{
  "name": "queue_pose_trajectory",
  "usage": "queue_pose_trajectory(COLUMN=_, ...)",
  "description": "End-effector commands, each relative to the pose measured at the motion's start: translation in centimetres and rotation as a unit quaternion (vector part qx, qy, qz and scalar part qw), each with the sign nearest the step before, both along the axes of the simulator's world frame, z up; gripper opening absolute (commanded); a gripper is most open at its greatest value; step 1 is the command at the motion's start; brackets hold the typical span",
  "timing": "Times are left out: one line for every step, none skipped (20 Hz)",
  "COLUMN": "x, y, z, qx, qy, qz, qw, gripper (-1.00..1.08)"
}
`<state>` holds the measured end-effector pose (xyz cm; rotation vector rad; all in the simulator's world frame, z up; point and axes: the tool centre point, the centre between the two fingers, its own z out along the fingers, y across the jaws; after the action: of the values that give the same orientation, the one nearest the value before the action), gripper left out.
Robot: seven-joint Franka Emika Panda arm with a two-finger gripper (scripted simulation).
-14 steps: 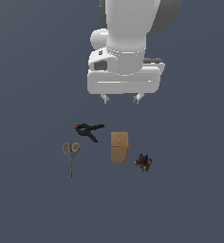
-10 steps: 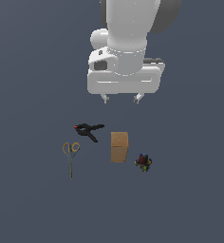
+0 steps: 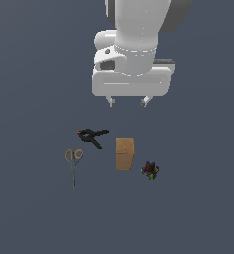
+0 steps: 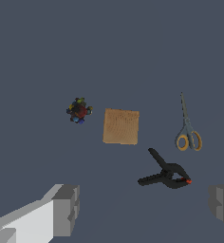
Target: Pick up a designated object from a clutter of objects.
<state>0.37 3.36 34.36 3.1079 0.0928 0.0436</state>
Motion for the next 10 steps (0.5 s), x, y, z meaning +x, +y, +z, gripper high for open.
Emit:
queue_pose_trajectory(x=0.0, y=-0.1, z=-0.1, qx=0.0, qy=0.0, qz=0.001, qw=1.0, gripper=1.0)
queue_pose_trajectory(x=0.0, y=-0.1, z=-0.2, qx=0.0, qy=0.0, qz=0.003, qw=1.0, gripper=1.0)
queue_pose_trajectory(x=0.0, y=-0.2, z=-0.3, qx=0.0, qy=0.001, qz=0.006, qw=1.0, gripper=1.0)
queue_pose_trajectory(x=0.0, y=-0.3, z=-0.4, qx=0.0, qy=0.001, qz=0.008, qw=1.0, gripper=1.0)
queue_pose_trajectory(x=0.0, y=-0.3, z=-0.6, qx=0.001, qy=0.001, qz=0.012, qw=0.9999, gripper=1.0)
queue_pose_trajectory(x=0.1, y=-0.4, z=-0.8, qx=0.001, qy=0.001, qz=0.015, qw=0.9999, gripper=1.0)
queue_pose_trajectory(x=0.1, y=-0.6, z=-1.0, qx=0.001, qy=0.002, qz=0.019, qw=0.9998, gripper=1.0)
queue_pose_trajectory(x=0.1, y=-0.7, z=-1.2, qx=0.001, qy=0.002, qz=0.024, qw=0.9997, gripper=1.0)
queue_pose_trajectory(x=0.1, y=-0.8, z=-1.4, qx=0.002, qy=0.002, qz=0.029, qw=0.9996, gripper=1.0)
queue_pose_trajectory(x=0.1, y=-1.0, z=-1.7, qx=0.002, qy=0.003, qz=0.034, qw=0.9994, gripper=1.0)
